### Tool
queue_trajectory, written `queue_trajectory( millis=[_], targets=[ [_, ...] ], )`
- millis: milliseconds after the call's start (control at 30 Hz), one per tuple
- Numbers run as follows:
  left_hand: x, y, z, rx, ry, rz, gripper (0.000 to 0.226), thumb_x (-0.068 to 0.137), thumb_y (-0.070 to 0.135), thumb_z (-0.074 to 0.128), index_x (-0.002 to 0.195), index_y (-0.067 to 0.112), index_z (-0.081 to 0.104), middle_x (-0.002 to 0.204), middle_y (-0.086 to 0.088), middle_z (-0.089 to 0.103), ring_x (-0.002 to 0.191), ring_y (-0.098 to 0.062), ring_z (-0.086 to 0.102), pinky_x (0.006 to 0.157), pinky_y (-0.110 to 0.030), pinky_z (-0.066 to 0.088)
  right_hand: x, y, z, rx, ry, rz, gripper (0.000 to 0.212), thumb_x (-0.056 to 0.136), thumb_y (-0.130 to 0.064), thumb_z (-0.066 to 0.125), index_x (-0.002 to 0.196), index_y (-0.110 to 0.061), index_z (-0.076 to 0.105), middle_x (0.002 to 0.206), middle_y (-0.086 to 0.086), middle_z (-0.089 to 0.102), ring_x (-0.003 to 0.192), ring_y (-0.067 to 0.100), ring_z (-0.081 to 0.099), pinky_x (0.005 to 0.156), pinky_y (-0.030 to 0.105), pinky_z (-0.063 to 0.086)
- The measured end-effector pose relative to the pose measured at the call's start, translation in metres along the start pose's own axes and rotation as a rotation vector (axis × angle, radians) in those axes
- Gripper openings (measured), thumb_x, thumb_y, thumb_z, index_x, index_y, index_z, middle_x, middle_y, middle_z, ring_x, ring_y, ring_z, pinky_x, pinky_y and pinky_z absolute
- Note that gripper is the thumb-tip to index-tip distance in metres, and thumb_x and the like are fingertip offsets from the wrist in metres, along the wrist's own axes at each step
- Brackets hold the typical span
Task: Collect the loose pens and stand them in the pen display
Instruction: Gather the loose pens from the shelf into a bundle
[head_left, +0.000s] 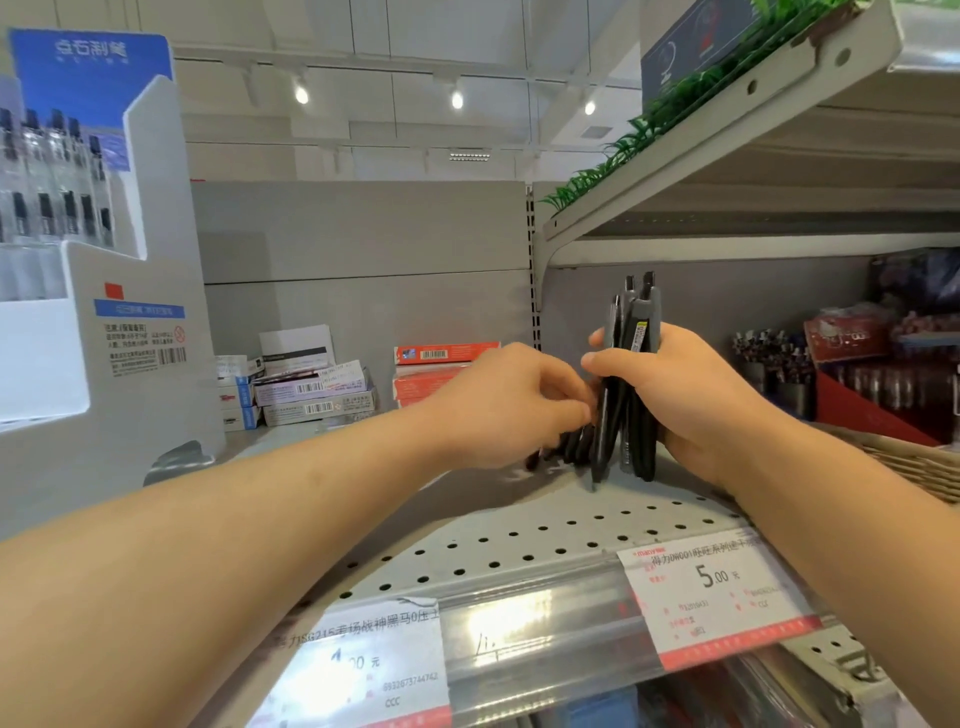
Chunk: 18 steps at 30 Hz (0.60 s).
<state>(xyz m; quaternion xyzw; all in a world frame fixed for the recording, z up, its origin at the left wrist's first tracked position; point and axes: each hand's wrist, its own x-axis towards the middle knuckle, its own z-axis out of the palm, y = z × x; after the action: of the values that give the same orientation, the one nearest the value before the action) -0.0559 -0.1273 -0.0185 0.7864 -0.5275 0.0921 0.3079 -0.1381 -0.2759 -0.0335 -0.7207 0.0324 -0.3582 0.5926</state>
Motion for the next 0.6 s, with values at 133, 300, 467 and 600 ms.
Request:
queue_trajectory(
  millis=[133, 300, 467, 600],
  targets=[
    [0.001, -0.013, -0.002, 0.262, 0.101, -0.063, 0.023, 0.096, 0.026, 0.057, 0.113, 0.027, 0.073, 0.109, 0.009, 0.072, 0.090, -0.006, 0.060, 0.079, -0.021, 0.042, -0.001, 0.000, 0.000, 0.056, -0.009, -0.005, 0.018, 0.093, -0.007, 0.069, 0.109, -0.016, 0.065, 0.097, 0.011, 0.070, 0.081, 0.020, 0.076, 0.080, 0.043, 0.063],
    [0.003, -0.017, 0.011, 0.476, -0.146, -0.169, 0.025, 0.097, 0.031, 0.052, 0.113, 0.021, 0.069, 0.113, -0.003, 0.070, 0.105, -0.024, 0.062, 0.094, -0.039, 0.053, 0.000, 0.000, -0.001, 0.010, -0.043, -0.015, 0.023, 0.090, -0.008, 0.073, 0.110, -0.020, 0.068, 0.089, 0.007, 0.073, 0.080, 0.019, 0.075, 0.088, 0.044, 0.060],
    [0.004, -0.016, 0.008, 0.534, -0.148, -0.234, 0.025, 0.091, 0.027, 0.058, 0.109, 0.013, 0.067, 0.106, -0.010, 0.069, 0.098, -0.028, 0.062, 0.089, -0.043, 0.055, -0.001, 0.000, 0.002, 0.005, -0.091, 0.028, 0.020, 0.092, -0.007, 0.071, 0.107, -0.019, 0.066, 0.096, 0.011, 0.074, 0.083, 0.024, 0.078, 0.086, 0.044, 0.061],
    [0.006, -0.025, -0.006, 0.524, -0.143, -0.334, 0.031, 0.087, 0.031, 0.066, 0.109, 0.009, 0.071, 0.113, -0.010, 0.070, 0.099, -0.026, 0.064, 0.084, -0.034, 0.054, -0.001, -0.001, -0.001, 0.052, -0.036, 0.009, 0.021, 0.096, -0.006, 0.067, 0.113, -0.019, 0.065, 0.092, 0.009, 0.070, 0.070, 0.019, 0.075, 0.063, 0.031, 0.059]
  ],
)
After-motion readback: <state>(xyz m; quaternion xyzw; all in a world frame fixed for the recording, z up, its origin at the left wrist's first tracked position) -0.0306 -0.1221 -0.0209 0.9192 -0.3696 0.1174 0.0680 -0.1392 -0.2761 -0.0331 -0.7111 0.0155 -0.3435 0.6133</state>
